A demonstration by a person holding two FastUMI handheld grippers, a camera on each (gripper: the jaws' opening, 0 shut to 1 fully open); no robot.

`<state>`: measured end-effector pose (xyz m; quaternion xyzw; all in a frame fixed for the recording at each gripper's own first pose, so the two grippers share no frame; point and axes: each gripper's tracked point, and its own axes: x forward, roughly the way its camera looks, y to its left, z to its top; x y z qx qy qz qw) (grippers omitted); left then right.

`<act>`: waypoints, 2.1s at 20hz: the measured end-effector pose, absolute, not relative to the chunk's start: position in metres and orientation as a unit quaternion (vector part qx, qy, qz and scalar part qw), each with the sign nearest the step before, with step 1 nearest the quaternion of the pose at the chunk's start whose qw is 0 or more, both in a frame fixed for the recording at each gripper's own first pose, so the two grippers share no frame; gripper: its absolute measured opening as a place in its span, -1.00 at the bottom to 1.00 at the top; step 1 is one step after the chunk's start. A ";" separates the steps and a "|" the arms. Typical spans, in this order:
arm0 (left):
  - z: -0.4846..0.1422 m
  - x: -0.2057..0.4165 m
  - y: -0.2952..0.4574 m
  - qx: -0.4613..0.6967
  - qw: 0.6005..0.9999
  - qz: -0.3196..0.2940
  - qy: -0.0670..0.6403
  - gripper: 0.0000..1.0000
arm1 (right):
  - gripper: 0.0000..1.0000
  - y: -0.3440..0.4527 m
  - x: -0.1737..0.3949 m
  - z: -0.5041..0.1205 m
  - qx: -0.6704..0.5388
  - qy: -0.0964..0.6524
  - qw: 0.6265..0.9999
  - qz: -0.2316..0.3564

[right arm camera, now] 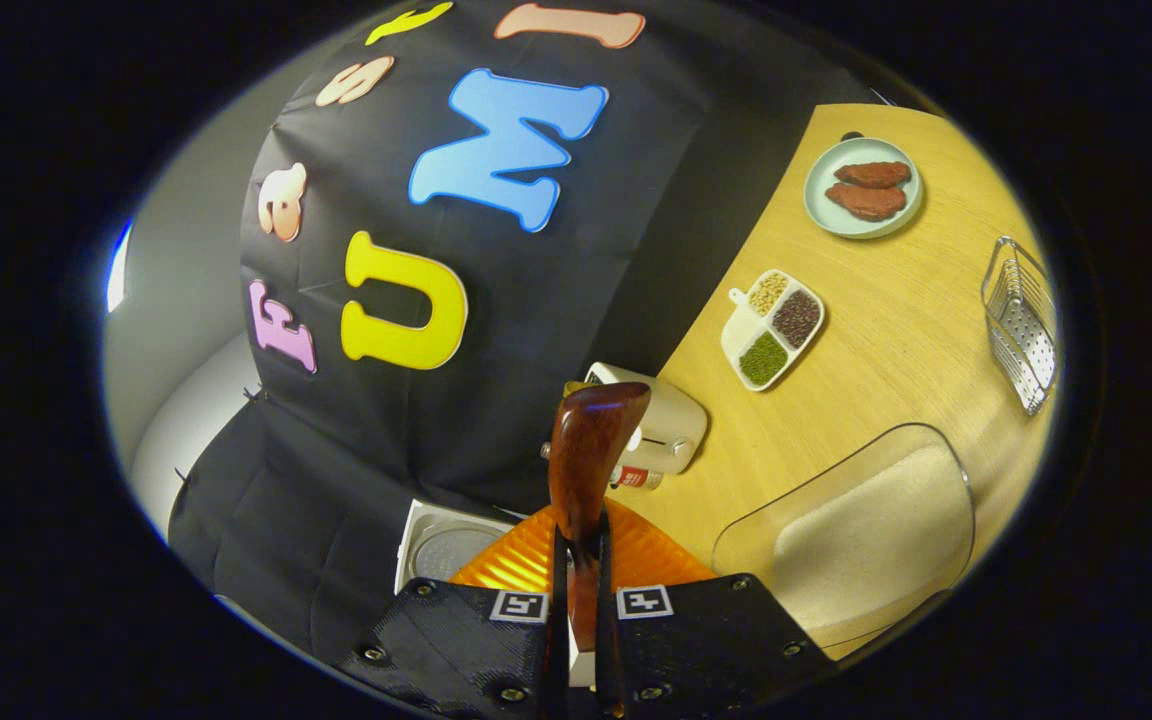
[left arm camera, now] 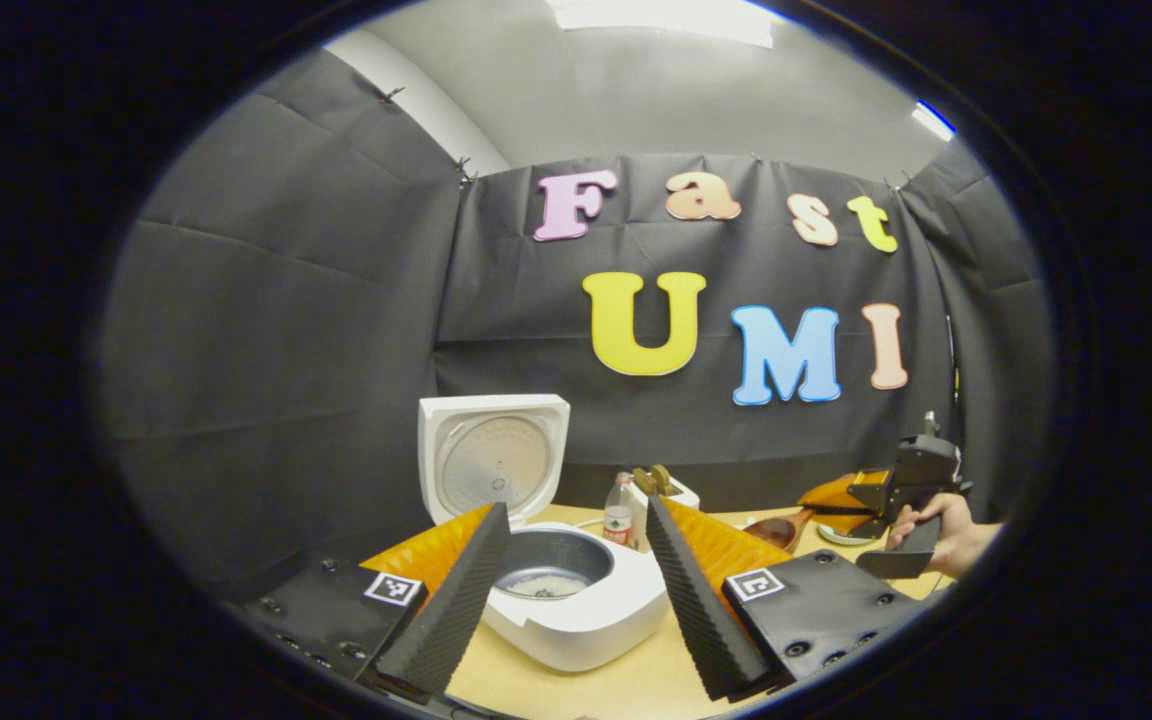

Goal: Close the left gripper, press the button to open the rice cooker; take a wooden spoon from the chopstick holder with the right hand, scoop a spoonful of rice and pour it into the rice cooker, then put the wooden spoon back into the chopstick holder.

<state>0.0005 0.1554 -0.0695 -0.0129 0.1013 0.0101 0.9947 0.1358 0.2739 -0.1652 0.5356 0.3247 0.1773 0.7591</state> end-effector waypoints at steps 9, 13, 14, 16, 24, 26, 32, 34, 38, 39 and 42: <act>-0.075 -0.032 0.211 -0.013 0.992 0.068 0.109 0.89 | -0.79 0.372 0.145 -0.134 0.519 0.337 0.748 0.241; -0.078 -0.041 0.234 -0.013 0.989 0.090 0.113 0.93 | -0.79 0.409 0.146 -0.129 0.503 0.340 0.750 0.262; -0.078 -0.043 0.240 -0.013 0.989 0.096 0.114 0.89 | -0.79 0.419 0.146 -0.128 0.499 0.340 0.751 0.267; -0.081 -0.047 0.250 -0.014 0.987 0.108 0.116 0.89 | -0.79 0.440 0.147 -0.125 0.490 0.340 0.753 0.278; -0.090 -0.068 0.283 -0.018 0.981 0.147 0.121 0.90 | -0.79 0.514 0.145 -0.128 0.423 0.342 0.773 0.325; -0.092 -0.072 0.289 -0.019 0.980 0.155 0.123 0.89 | -0.80 0.531 0.143 -0.131 0.405 0.343 0.779 0.335; -0.093 -0.082 0.300 -0.015 0.975 0.180 0.132 0.89 | -0.80 0.559 0.135 -0.157 0.334 0.348 0.800 0.357; -0.100 -0.091 0.309 -0.016 0.973 0.184 0.138 0.89 | -0.79 0.562 0.131 -0.166 0.305 0.350 0.807 0.365; -0.103 -0.095 0.311 -0.017 0.971 0.192 0.141 0.90 | -0.79 0.561 0.126 -0.170 0.234 0.327 0.833 0.379; -0.105 -0.095 0.310 -0.020 0.971 0.192 0.143 0.90 | -0.79 0.561 0.126 -0.170 0.212 0.317 0.841 0.384; -0.107 -0.093 0.311 -0.023 0.971 0.192 0.141 0.91 | -0.79 0.560 0.123 -0.171 0.148 0.285 0.859 0.399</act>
